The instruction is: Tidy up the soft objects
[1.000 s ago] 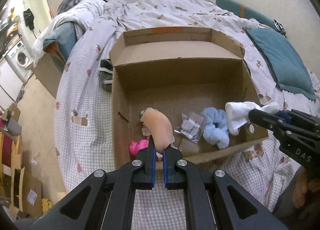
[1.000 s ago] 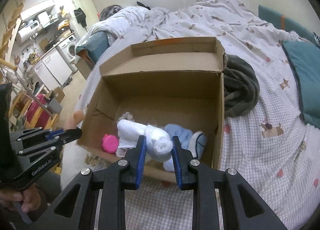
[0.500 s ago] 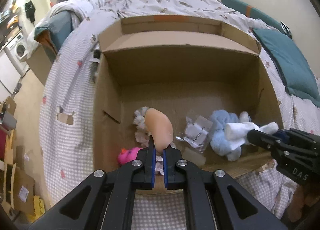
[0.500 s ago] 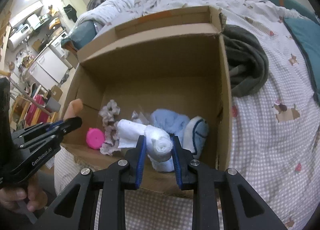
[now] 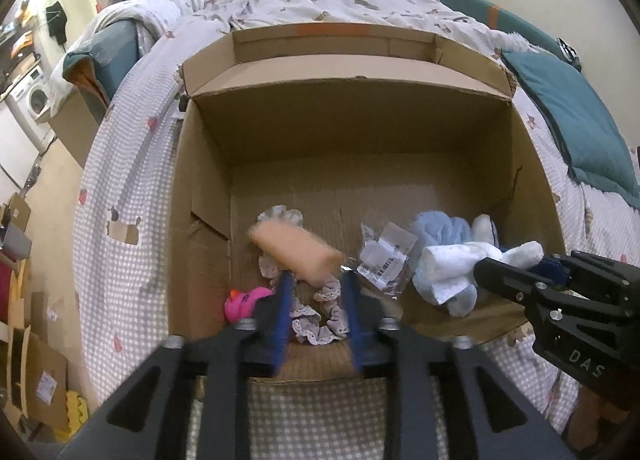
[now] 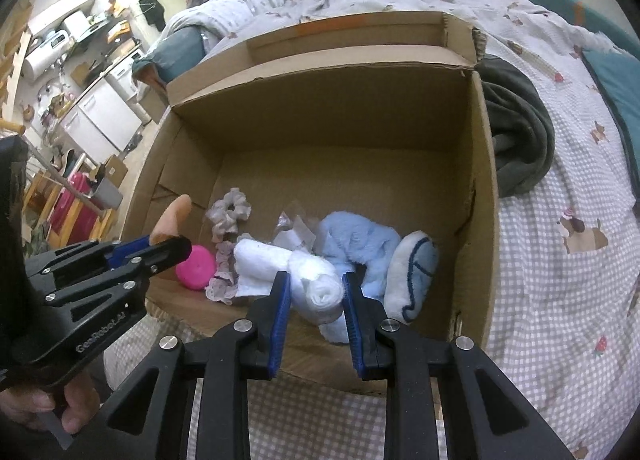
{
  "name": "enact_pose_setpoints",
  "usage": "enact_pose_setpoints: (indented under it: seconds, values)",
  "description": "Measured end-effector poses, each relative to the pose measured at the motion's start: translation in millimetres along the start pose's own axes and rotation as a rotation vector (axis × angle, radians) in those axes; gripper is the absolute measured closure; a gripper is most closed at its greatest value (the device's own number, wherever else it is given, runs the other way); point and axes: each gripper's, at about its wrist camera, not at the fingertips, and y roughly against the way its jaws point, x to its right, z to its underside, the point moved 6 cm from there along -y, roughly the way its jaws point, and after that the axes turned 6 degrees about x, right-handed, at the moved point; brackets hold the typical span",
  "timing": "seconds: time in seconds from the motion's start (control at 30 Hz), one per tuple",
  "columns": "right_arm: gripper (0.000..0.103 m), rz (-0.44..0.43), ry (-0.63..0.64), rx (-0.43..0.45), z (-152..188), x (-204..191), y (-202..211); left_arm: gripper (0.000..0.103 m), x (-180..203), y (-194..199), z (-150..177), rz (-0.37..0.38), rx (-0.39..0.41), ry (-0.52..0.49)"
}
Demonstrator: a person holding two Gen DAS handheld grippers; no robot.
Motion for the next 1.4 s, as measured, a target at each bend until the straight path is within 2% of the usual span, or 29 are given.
enact_pose_setpoints:
  seconds: [0.03,0.07,0.1,0.17,0.27,0.37,0.43,0.47,0.57,0.63,0.7,0.73,0.8,0.93,1.13,1.4]
  values:
    - [0.076,0.005,-0.003,0.002,-1,1,0,0.057,-1,1,-1,-0.009,0.003,-0.003]
    - [0.076,0.011,-0.008,0.003,-1,2,0,0.041,-1,3,-3,-0.018,0.011,-0.006]
    - [0.075,0.016,-0.015,0.005,-2,4,1,0.037,-1,6,-4,-0.018,0.023,-0.006]
    - [0.070,0.019,-0.038,0.011,-3,8,3,0.037,-3,11,-8,-0.015,0.049,-0.002]
    - [0.033,-0.001,-0.085,0.036,-5,13,8,0.037,-5,16,-11,-0.007,0.063,0.007]
    - [0.027,-0.030,-0.128,0.086,-11,17,19,0.037,-10,18,-13,0.000,0.053,0.034]
    - [0.006,-0.016,-0.138,0.110,-13,20,24,0.037,-12,20,-15,0.025,0.048,0.056]
    - [0.001,-0.015,-0.145,0.125,-14,21,27,0.037,-13,21,-16,0.035,0.051,0.063]
    - [0.000,-0.035,-0.155,0.157,-17,20,31,0.037,-19,32,-19,0.006,0.102,0.085]
    - [0.000,-0.015,-0.140,0.194,-19,20,36,0.033,-21,36,-20,0.002,0.120,0.087]
    - [0.000,0.012,-0.125,0.215,-20,20,40,0.013,-23,41,-19,-0.003,0.128,0.080]
    - [0.000,0.010,-0.129,0.218,-21,19,42,0.012,-24,44,-19,-0.008,0.132,0.077]
    - [0.000,0.012,-0.134,0.226,-22,18,48,0.011,-26,52,-18,0.000,0.135,0.076]
    - [0.000,0.071,-0.108,0.280,-24,15,71,0.006,-29,74,-17,0.041,0.182,0.092]
    - [0.000,0.130,-0.059,0.315,-12,2,103,0.005,-33,110,-5,-0.030,0.293,0.092]
    - [0.000,0.164,-0.006,0.363,14,-14,130,0.005,-34,130,28,-0.048,0.300,0.091]
